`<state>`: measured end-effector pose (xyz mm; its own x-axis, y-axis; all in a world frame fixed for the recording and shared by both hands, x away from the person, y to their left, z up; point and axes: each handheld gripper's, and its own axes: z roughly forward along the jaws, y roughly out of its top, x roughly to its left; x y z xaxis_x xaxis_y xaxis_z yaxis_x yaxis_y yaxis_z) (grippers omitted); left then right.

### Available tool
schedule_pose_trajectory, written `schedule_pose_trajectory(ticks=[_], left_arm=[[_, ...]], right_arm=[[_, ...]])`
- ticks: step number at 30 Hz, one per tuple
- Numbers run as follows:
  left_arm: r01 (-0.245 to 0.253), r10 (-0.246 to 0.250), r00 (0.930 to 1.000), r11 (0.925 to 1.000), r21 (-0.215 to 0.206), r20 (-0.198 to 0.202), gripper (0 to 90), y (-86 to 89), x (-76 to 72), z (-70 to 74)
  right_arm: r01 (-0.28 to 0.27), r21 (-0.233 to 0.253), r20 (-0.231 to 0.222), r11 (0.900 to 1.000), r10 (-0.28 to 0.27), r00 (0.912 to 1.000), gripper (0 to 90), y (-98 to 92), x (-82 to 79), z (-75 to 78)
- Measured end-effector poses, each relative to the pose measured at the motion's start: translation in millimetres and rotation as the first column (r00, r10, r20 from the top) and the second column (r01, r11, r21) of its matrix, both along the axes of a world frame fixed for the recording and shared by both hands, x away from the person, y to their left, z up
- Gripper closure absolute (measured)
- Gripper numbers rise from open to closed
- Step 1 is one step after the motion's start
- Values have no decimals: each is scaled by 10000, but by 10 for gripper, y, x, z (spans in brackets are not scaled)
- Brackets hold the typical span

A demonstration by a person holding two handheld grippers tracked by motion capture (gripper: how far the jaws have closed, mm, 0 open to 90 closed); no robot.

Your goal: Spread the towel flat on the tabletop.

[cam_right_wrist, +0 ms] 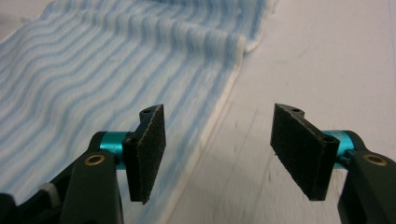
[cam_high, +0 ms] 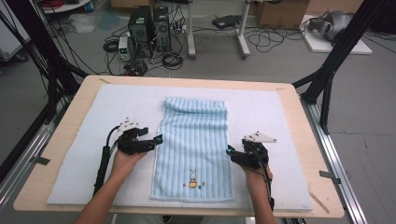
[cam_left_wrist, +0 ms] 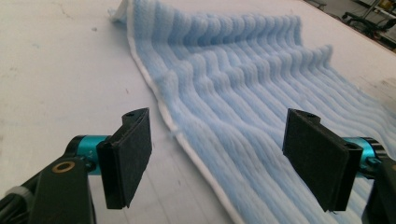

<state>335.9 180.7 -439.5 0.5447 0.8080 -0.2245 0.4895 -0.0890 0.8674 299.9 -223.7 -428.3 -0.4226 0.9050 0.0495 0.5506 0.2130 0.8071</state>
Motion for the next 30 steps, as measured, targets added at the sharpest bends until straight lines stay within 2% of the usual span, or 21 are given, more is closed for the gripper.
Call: schedule_pose_trajectory(ticks=[2,3,5,9,13,15,17,20,22,24,27,30], left_arm=[[-20,20,10000,10000,10,-8,241,35,-106,-23],[18,-17,9999,10000,63,-134,241,47,-146,-29],[9,-8,9999,10000,20,-163,243,69,-242,-38],[135,-135,9999,9999,-51,22,261,88,-431,-18],[247,-247,9996,9997,-30,136,262,93,-613,-8],[383,-383,9992,9993,2,92,272,95,-686,-17],[492,-492,9988,9988,77,-42,294,101,-754,-26],[451,-448,9988,9988,164,-192,314,115,-844,-42],[383,-380,9991,9991,162,-188,328,123,-897,-50],[317,-315,9994,9994,139,-137,338,117,-936,-58],[331,-330,9994,9994,114,-43,338,100,-956,-54],[372,-371,9992,9993,73,-118,349,65,-942,-53]], right_arm=[[-97,-173,-17,9998,96,10000,422,-7,-125,-27],[-144,-207,-28,9997,144,9999,433,-6,-186,-40],[-166,-335,-49,9993,164,9999,429,0,-291,-56],[-223,-360,-17,9991,223,9998,402,34,-470,-50],[-221,-310,-115,9993,217,9997,334,75,-600,-67],[-254,-252,-142,9994,250,9996,344,97,-661,-70],[-394,-327,-90,9987,392,9992,394,116,-722,-70],[-560,-508,-71,9971,557,9984,460,141,-810,-71],[-545,-544,-43,9970,543,9985,448,151,-852,-73],[-479,-354,-13,9982,479,9989,400,146,-876,-62],[-374,45,175,9993,373,9992,395,137,-903,-28],[-560,-98,184,9984,562,9983,472,148,-910,-16]])
